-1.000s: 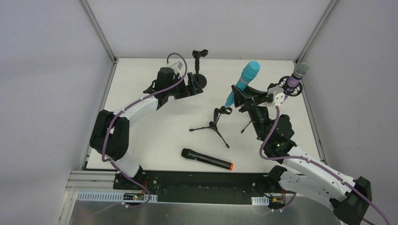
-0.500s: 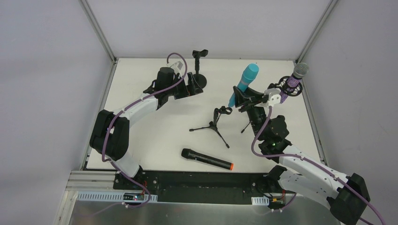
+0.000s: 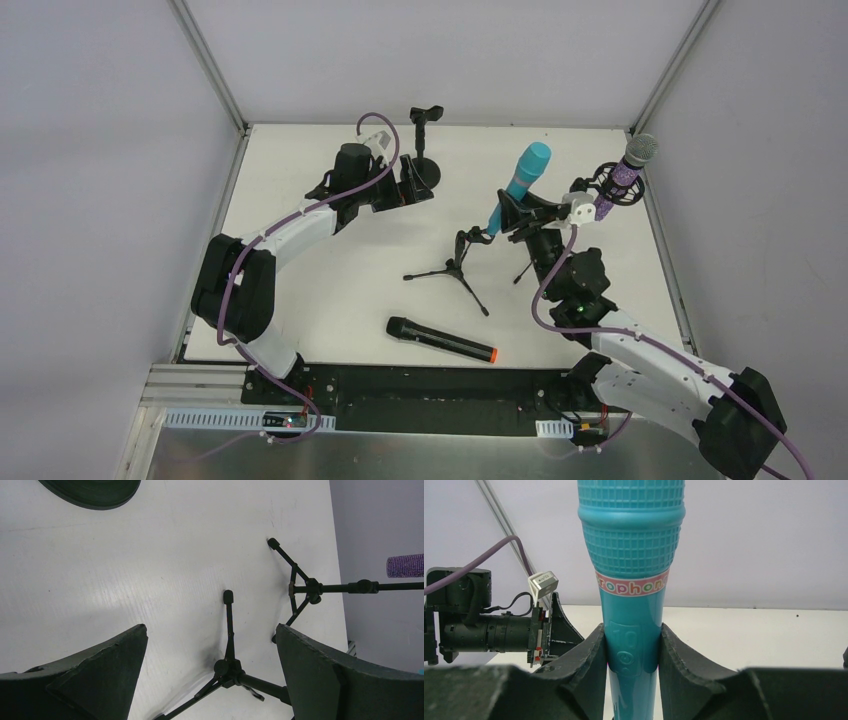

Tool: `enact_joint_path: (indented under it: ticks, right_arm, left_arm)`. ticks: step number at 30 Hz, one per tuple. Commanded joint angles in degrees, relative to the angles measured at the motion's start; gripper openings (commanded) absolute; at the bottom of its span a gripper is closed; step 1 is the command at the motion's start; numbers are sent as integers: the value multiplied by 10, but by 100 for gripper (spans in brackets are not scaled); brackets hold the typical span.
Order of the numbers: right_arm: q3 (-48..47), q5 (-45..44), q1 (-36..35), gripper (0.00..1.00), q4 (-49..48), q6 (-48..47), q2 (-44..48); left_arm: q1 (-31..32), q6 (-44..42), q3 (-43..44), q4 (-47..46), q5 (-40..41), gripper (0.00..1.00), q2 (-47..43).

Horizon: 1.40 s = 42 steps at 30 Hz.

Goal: Attach the microphones to the stand

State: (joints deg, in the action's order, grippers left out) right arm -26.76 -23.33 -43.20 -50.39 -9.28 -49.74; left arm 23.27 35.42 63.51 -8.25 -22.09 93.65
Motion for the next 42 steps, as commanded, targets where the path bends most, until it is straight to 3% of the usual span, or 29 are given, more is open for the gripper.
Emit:
enact_joint_path:
  ticks: [1, 42]
  right_arm:
    - [-4, 5, 6, 0, -42, 15, -11]
    - [63, 64, 8, 0, -20, 7, -47]
  left_arm:
    - [1, -8, 23, -12, -10, 99, -6]
    - [1, -10, 25, -13, -16, 99, -2]
